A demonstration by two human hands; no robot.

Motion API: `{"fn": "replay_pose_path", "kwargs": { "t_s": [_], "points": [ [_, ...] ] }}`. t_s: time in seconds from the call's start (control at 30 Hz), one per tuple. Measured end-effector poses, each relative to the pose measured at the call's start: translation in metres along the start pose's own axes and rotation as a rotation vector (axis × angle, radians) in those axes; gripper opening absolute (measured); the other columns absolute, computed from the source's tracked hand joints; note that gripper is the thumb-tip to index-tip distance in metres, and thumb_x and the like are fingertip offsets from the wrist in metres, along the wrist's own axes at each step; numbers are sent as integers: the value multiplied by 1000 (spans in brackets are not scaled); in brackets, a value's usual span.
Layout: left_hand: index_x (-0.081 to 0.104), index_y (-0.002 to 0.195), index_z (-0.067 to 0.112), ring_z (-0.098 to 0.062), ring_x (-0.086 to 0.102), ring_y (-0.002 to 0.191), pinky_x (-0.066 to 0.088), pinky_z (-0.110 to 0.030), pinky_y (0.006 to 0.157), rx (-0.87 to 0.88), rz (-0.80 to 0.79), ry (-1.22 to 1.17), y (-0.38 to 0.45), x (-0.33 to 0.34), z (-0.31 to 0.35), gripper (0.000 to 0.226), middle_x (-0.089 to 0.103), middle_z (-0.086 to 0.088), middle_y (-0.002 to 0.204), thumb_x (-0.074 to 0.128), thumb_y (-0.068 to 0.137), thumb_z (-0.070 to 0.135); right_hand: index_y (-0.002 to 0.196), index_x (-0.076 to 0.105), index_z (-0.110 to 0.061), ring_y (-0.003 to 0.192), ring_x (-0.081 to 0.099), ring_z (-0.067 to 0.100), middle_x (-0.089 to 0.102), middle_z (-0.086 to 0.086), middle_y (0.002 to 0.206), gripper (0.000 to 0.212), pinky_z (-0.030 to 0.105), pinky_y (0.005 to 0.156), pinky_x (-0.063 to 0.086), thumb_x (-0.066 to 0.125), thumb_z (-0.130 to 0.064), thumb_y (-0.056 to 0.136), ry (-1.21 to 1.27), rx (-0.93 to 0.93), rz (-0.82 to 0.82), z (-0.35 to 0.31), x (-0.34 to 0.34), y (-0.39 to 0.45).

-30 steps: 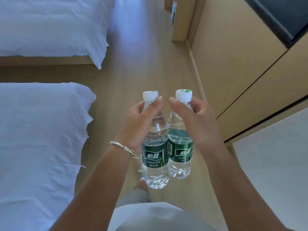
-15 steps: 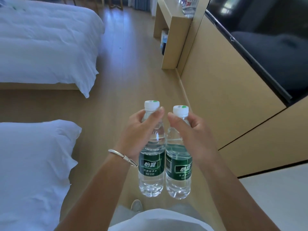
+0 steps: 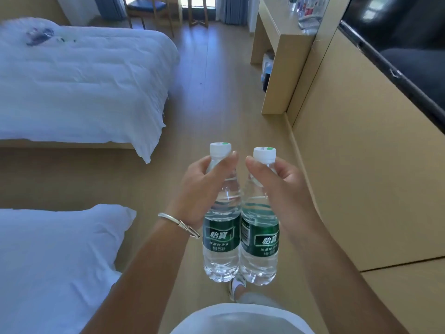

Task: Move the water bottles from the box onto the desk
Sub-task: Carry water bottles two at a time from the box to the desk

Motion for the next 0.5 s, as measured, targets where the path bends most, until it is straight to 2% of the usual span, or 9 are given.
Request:
{"fn": "replay_pose_path", "kwargs": {
  "t_s": [0.13, 0.33, 0.5],
  "points": [
    [66, 88, 13, -26, 69, 74, 56, -40, 72, 15, 20, 45, 80, 17, 23, 36, 71, -6, 79, 71, 80, 47, 77, 72, -24, 67, 67, 17, 69, -3, 70, 16, 40, 72, 56, 74, -38, 85, 34, -11, -35, -15, -14, 91],
    [68, 90, 14, -28, 72, 79, 56, -40, 73, 25, 44, 80, 183, 40, 46, 36, 74, -9, 85, 68, 80, 48, 85, 69, -24, 75, 72, 26, 73, 4, 78, 21, 50, 79, 58, 71, -44, 87, -19, -38, -111, -34, -35, 202],
    [65, 79, 19, -21, 67, 68, 53, -38, 69, 24, 31, 124, 254, 60, 52, 30, 69, -2, 73, 69, 79, 49, 80, 66, -31, 78, 74, 28, 71, 0, 75, 16, 55, 81, 58, 68, -44, 89, -47, -41, -72, -37, -54, 275]
  ]
}}
Point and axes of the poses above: each hand's wrist, its own y-axis towards the middle knuckle, its own x-axis out of the palm, z = x × y, the point moved 3 cm from there along y, towards the middle knuckle
